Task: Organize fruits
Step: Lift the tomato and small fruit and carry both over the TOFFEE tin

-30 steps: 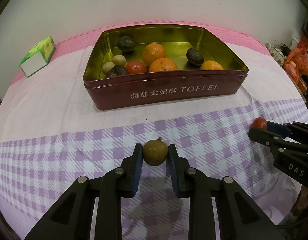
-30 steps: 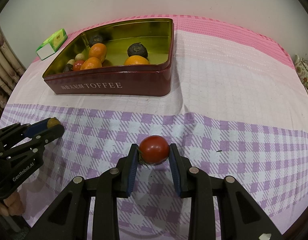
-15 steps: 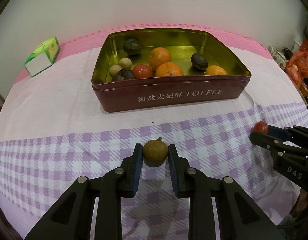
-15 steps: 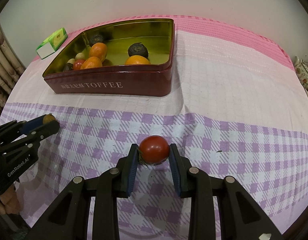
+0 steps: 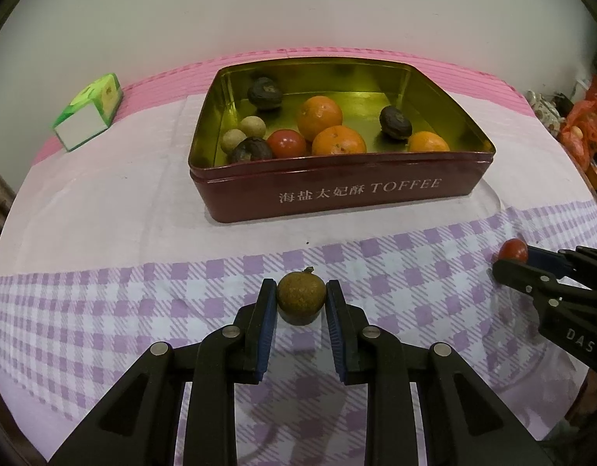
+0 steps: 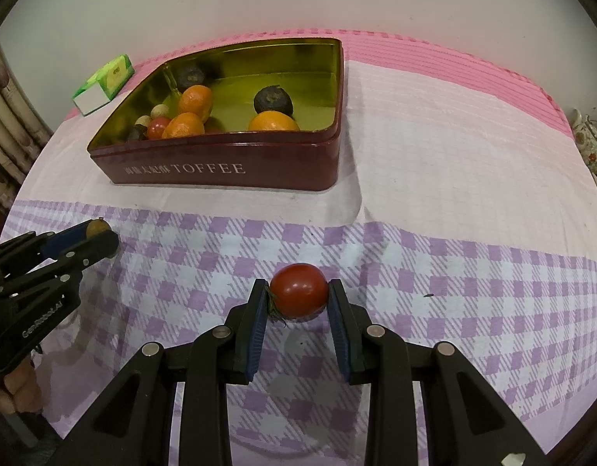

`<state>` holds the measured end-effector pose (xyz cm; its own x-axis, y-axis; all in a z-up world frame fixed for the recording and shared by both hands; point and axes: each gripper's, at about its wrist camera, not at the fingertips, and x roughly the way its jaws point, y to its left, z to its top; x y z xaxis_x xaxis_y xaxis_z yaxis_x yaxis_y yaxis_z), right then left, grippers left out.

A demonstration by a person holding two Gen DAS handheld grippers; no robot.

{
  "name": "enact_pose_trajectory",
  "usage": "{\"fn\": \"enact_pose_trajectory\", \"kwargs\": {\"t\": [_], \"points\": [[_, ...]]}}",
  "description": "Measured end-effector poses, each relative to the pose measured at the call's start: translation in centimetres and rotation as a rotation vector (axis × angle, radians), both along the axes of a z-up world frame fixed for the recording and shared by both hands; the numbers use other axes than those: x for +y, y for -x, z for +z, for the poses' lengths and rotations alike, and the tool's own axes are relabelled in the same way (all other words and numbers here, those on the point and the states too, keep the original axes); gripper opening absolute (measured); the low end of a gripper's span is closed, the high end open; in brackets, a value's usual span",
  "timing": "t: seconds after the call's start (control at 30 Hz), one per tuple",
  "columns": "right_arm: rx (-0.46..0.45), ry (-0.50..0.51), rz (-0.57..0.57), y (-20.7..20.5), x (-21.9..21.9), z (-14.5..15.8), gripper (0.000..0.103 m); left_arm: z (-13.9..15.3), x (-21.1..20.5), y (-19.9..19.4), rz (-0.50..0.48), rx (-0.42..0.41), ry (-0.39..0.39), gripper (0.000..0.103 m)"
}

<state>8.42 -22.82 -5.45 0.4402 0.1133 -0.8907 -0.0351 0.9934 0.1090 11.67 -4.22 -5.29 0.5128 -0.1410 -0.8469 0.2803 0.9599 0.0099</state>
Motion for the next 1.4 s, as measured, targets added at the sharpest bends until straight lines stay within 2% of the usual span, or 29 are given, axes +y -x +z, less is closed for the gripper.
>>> {"fn": "enact_pose_trajectory", "kwargs": {"t": [0.23, 0.67, 1.03, 1.4], "points": [[-0.01, -0.018, 0.005, -0.4, -0.5, 0.8, 0.028, 0.7, 0.1, -0.3, -0.006, -0.017, 0.014, 0.026], [-0.074, -0.023, 0.01, -1.6, 0.2, 3.9, 0.028, 4.0, -0.1, -0.9, -0.019, -0.079, 0.049, 0.026], [-0.123, -0.006, 0.027, -3.8, 0.6, 5.8, 0.028, 5.4, 0.9, -3.6, 0.021, -0.113, 0.033, 0.026], [-0.14, 0.007, 0.059, -7.4, 1.4, 6.1, 0.028, 5.2, 0.5, -6.7, 0.043, -0.105, 0.005, 0.026]]}}
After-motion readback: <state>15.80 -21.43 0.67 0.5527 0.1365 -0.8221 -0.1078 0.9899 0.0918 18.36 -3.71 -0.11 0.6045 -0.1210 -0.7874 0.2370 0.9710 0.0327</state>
